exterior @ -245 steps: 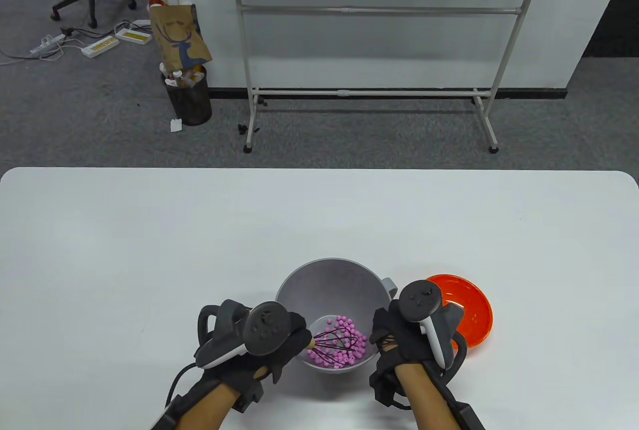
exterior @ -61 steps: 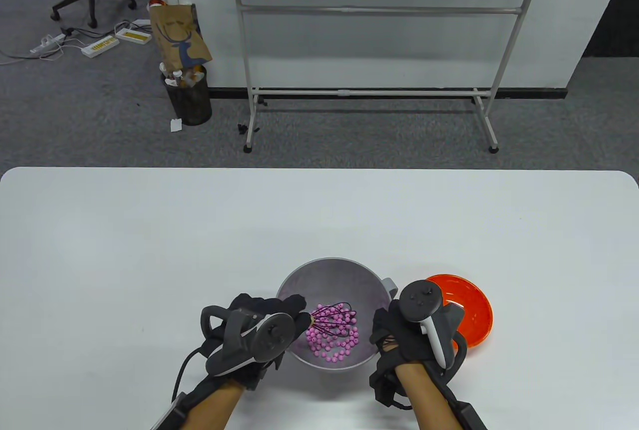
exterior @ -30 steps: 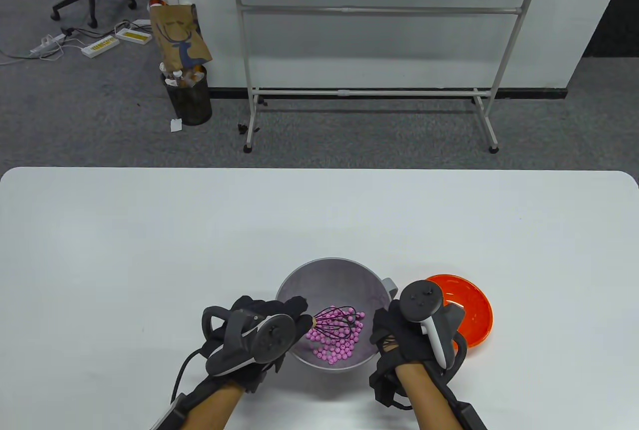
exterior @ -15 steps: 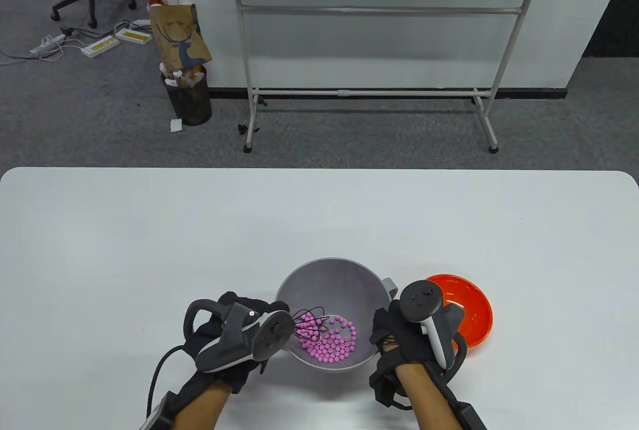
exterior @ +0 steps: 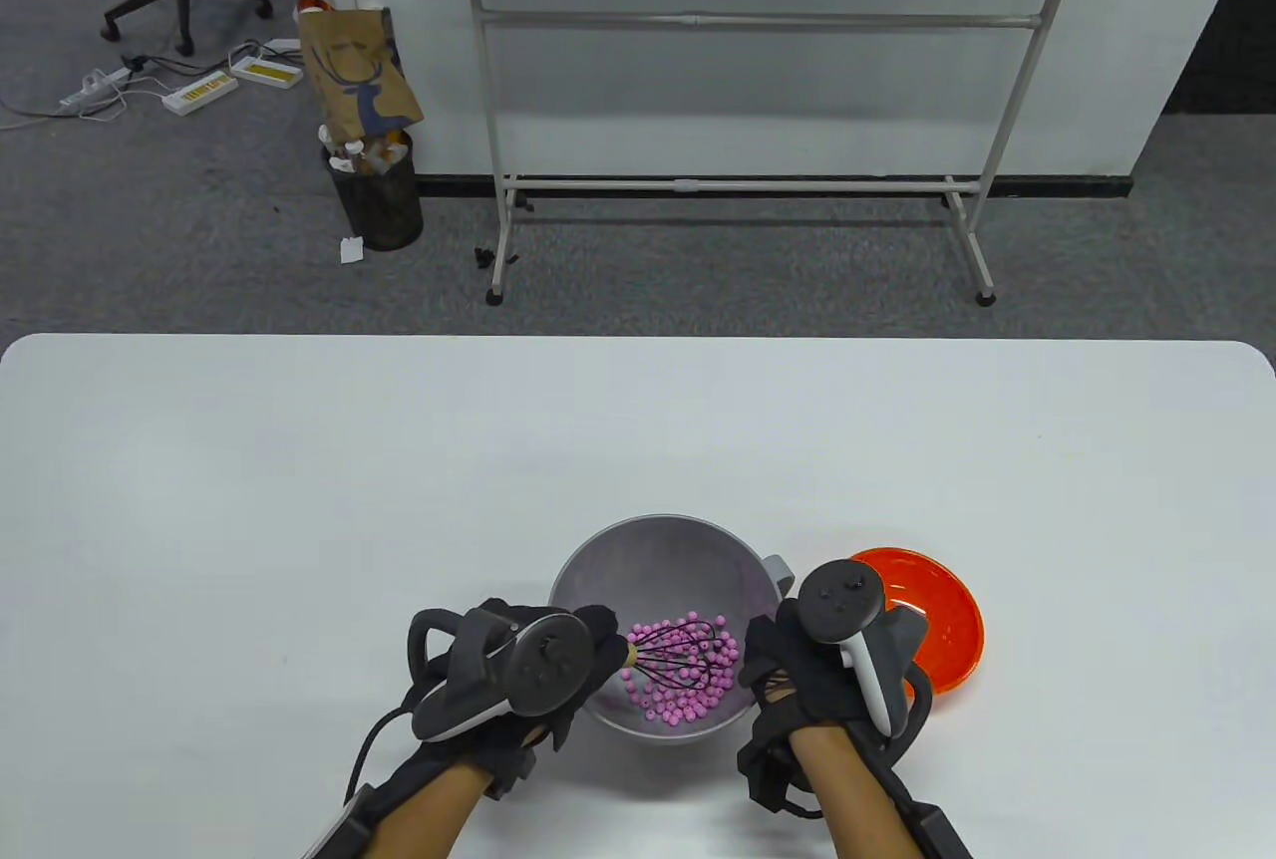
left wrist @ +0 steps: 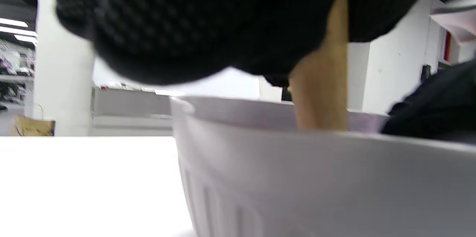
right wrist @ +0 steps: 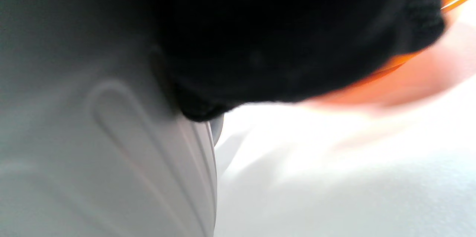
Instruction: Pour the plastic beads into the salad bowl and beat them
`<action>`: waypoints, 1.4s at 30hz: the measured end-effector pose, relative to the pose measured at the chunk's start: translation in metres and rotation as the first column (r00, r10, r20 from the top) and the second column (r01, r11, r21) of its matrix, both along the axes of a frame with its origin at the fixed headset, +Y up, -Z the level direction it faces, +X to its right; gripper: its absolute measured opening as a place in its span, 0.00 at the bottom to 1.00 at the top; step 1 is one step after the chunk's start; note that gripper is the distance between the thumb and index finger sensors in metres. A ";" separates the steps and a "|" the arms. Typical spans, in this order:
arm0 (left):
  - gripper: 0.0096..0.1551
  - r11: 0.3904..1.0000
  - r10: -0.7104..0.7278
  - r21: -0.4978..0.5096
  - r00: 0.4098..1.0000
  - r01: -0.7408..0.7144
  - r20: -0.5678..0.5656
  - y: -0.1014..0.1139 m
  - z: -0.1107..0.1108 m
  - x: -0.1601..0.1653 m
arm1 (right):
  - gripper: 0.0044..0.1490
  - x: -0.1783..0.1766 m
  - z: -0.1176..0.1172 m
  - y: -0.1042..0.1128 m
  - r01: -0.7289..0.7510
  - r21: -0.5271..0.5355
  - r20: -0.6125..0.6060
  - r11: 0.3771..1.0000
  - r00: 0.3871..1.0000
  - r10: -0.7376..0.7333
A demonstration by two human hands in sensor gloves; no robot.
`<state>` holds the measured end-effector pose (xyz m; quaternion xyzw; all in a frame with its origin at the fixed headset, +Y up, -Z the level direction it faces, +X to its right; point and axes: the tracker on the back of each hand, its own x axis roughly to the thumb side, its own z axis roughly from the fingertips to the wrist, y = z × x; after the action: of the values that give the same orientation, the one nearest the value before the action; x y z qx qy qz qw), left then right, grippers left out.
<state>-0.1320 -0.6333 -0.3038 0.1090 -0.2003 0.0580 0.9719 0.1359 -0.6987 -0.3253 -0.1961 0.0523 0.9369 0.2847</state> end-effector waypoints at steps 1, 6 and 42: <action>0.26 1.000 -0.006 0.000 1.000 0.006 -0.013 -0.001 -0.001 -0.001 | 0.32 0.000 0.000 0.000 0.000 0.001 0.000 1.000 1.000 0.000; 0.27 0.999 0.030 -0.038 0.997 -0.033 -0.075 0.000 -0.003 -0.016 | 0.32 0.000 0.000 0.000 0.002 -0.001 -0.001 1.000 1.000 -0.002; 0.31 0.943 0.311 0.192 0.922 -0.270 -0.231 -0.007 0.029 -0.130 | 0.33 0.001 0.000 0.000 0.005 0.000 -0.004 1.000 1.000 -0.005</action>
<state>-0.2619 -0.6404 -0.2752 0.2203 -0.0576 0.1714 0.9585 0.1366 -0.6987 -0.3253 -0.1940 0.0533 0.9366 0.2870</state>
